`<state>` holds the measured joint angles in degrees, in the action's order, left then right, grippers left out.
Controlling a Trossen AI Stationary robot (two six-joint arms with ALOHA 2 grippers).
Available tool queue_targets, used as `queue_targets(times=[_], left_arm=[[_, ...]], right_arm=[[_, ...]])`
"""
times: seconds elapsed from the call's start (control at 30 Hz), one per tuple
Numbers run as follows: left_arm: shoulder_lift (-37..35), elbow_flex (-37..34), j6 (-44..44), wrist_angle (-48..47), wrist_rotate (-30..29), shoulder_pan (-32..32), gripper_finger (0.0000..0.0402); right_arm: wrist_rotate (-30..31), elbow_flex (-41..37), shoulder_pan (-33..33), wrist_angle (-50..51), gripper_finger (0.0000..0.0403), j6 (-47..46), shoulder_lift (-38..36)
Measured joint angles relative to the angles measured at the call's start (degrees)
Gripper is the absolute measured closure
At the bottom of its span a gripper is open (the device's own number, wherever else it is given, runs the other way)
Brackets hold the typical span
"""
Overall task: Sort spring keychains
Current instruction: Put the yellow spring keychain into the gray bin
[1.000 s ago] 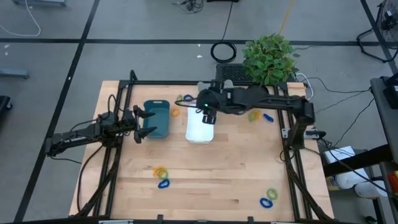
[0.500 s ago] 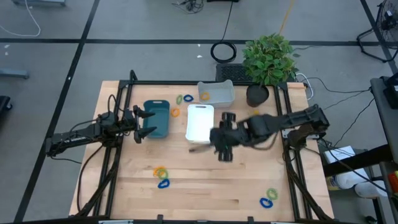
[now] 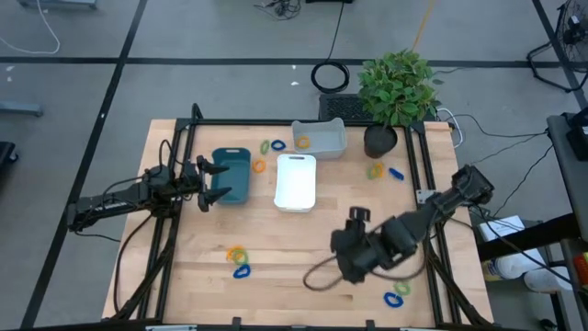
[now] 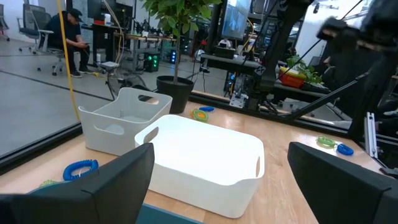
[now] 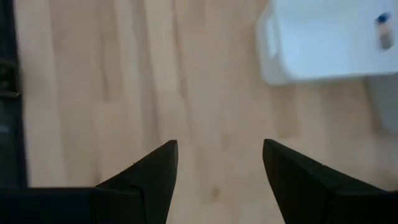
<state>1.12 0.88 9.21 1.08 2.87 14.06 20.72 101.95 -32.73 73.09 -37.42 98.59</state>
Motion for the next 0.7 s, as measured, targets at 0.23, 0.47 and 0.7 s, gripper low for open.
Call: queue_targets(times=[0.23,0.47,0.7], left_arm=[[0.0,0.01,0.02,0.0,0.0,-0.01,0.0023],[0.0,0.0,0.01,0.01,0.0,-0.01,0.0023],[-0.01,-0.01,0.01,0.0,0.0,-0.01,0.0023]], right_arm=[[-0.04,-4.85,-5.33,0.59,0.0179,-10.57,0.02],[-1.39,-10.31,-7.17,6.86,0.0179,-20.37,-0.04],[-1.28,-18.52,-5.99,7.72,0.0179,-17.58,-3.59]])
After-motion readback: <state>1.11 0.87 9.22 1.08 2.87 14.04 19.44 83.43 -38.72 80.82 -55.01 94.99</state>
